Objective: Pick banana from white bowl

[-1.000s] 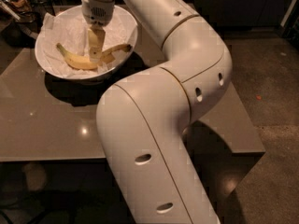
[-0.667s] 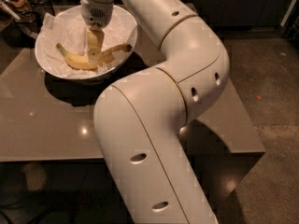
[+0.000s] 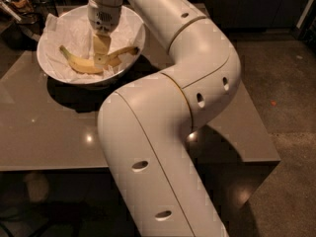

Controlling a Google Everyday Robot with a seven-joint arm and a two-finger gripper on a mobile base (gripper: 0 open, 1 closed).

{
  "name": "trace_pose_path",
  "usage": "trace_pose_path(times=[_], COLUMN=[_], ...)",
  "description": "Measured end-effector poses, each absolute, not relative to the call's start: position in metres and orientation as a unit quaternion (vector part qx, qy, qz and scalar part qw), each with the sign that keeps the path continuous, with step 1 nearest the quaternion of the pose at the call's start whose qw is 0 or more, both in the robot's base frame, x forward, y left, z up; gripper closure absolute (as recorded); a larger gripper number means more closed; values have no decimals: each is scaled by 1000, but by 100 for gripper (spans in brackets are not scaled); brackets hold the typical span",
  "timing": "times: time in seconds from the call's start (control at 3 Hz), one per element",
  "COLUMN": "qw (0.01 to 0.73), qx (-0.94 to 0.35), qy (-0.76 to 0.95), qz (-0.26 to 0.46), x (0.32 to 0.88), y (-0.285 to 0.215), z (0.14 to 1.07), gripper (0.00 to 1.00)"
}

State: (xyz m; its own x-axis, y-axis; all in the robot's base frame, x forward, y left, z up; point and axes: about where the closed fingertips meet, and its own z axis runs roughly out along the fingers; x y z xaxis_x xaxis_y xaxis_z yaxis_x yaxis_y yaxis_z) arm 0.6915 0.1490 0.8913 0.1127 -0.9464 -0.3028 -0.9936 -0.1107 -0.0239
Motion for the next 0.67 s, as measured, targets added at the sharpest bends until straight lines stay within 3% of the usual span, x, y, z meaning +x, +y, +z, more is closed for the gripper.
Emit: trace_pose_path(times=[0.67], qw=[104], qx=[-734], qy=[662], qz=[111], x=[693], y=[148], z=[885], gripper=[36])
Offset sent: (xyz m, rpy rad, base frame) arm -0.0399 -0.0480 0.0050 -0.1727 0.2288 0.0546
